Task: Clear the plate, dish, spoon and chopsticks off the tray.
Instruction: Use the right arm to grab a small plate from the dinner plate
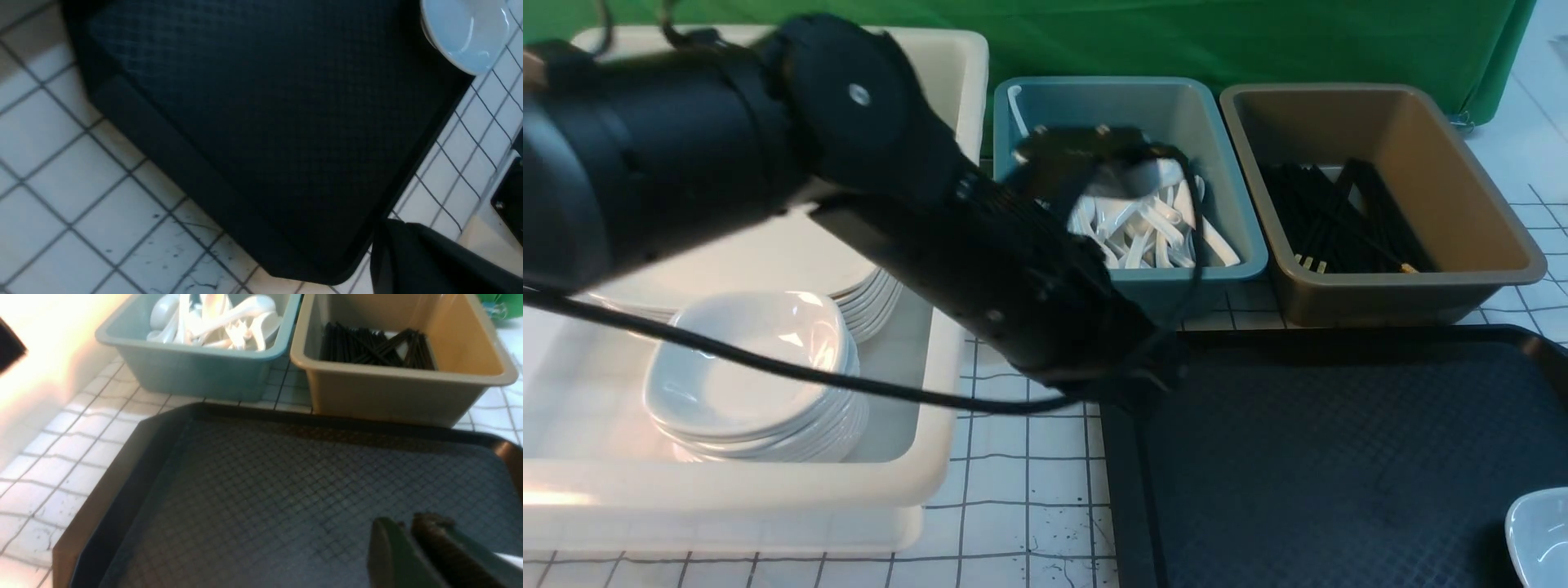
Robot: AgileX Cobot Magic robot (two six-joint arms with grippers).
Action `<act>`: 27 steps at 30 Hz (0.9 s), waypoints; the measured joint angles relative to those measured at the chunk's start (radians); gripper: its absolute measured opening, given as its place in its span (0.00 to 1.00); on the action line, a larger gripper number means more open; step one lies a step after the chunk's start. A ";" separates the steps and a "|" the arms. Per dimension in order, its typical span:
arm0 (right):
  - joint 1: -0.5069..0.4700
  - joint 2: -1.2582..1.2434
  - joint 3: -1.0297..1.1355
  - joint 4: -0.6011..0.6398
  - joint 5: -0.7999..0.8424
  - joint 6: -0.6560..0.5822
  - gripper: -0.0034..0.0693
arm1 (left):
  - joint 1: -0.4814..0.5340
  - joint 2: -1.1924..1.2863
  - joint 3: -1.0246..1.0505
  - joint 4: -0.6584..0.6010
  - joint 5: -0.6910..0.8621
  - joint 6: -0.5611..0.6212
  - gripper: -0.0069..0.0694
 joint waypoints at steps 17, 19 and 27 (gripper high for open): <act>0.000 0.544 -0.191 -0.016 0.350 0.025 0.09 | 0.183 -0.133 0.000 0.171 0.173 0.023 0.09; 0.000 0.676 -0.195 -0.066 0.339 0.086 0.12 | 0.223 -0.148 0.000 0.180 0.177 0.023 0.09; 0.000 1.040 -0.245 -0.185 0.251 0.259 0.54 | 0.309 -0.157 0.000 0.187 0.187 0.071 0.09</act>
